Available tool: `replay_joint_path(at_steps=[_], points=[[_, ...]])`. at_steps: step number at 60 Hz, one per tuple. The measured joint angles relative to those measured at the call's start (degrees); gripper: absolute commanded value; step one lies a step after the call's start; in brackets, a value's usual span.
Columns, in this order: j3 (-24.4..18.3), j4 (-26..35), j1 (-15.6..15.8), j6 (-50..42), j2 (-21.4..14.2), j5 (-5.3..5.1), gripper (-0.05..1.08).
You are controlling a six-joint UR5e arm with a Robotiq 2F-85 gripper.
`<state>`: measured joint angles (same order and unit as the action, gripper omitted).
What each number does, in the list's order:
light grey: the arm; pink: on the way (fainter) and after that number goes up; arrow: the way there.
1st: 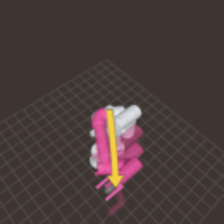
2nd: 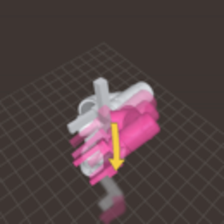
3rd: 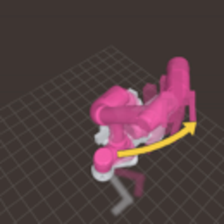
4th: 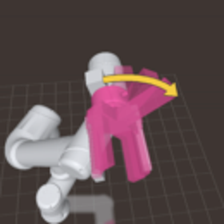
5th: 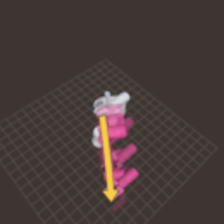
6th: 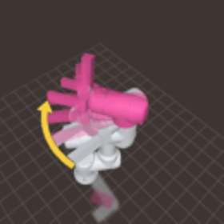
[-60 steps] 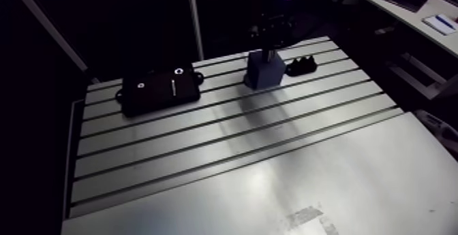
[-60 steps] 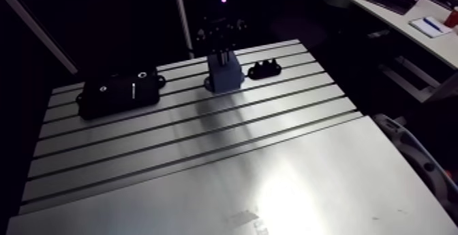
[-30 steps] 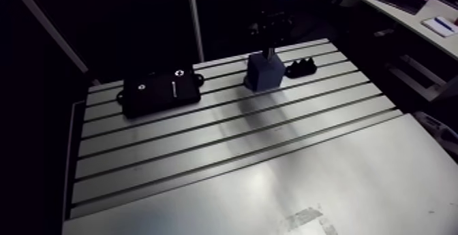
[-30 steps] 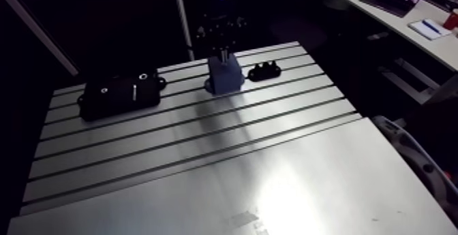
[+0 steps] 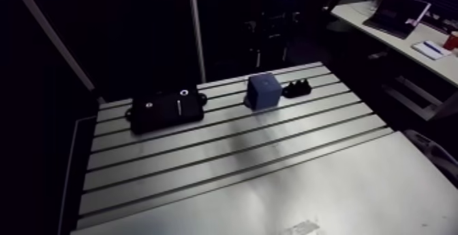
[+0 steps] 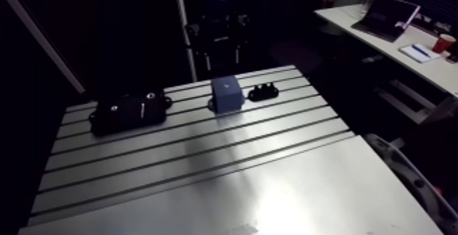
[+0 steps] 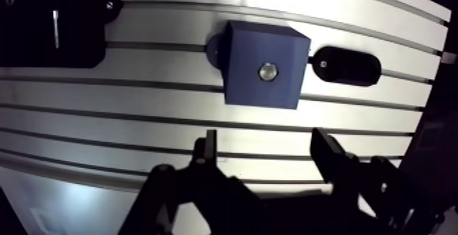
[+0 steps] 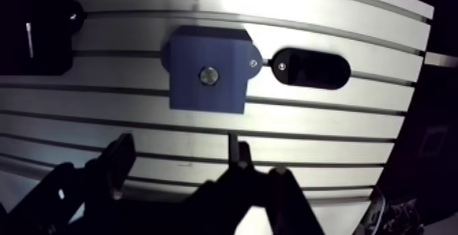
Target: Pick up the M10 bolt and insert it into the hex recess until seated.
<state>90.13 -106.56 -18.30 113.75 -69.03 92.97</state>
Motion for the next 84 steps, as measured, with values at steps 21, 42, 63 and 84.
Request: replay_joint_path(at_steps=[21, 42, 63, 84], points=[[-3.6, 10.1, 1.3, -4.2, -5.4, -0.06, 0.00], [-6.0, 17.4, 4.3, -8.1, -11.2, -0.33, 0.01], [-7.0, 23.6, 8.0, -11.2, -17.9, -2.48, 0.00], [-7.7, 23.6, 10.9, -11.2, -17.8, -2.99, 0.01]])
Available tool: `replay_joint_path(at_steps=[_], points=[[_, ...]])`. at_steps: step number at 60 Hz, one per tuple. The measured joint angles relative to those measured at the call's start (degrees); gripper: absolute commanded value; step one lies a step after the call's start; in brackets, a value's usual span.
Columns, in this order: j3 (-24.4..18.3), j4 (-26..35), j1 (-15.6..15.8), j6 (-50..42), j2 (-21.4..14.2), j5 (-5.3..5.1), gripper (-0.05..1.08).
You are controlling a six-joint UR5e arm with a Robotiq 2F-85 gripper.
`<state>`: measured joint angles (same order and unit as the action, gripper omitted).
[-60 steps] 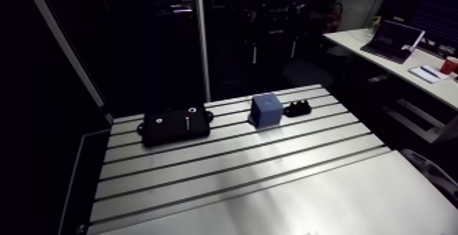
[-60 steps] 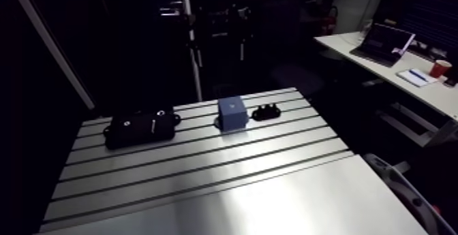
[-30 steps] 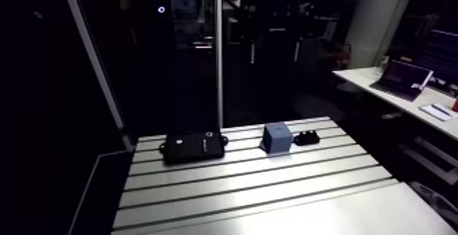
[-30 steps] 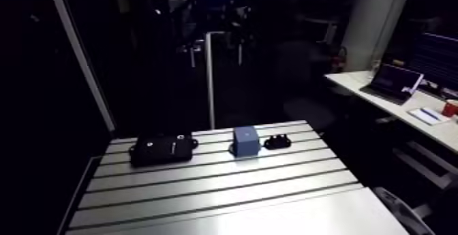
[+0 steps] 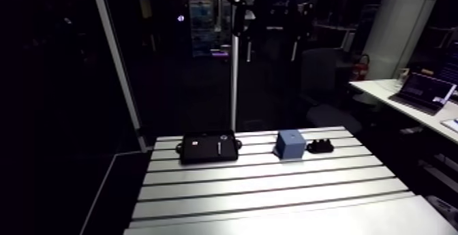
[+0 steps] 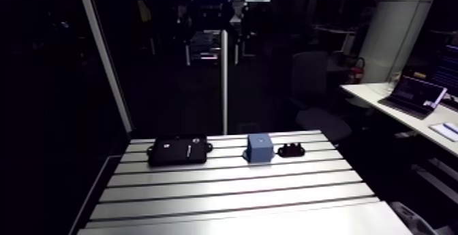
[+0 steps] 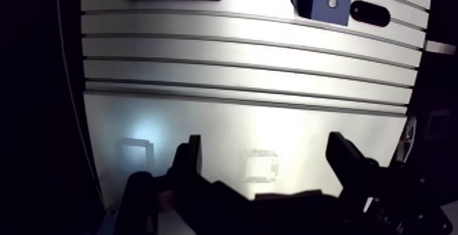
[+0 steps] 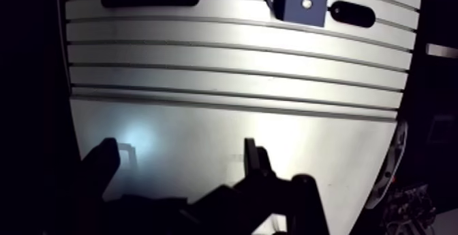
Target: Pick up the M10 bolt and insert it into the hex recess until seated.
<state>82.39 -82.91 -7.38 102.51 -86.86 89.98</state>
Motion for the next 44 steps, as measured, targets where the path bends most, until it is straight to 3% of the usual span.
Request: replay_joint_path(at_steps=[44], points=[[-0.8, -0.1, 1.8, -0.1, 0.6, -0.03, 0.01]])
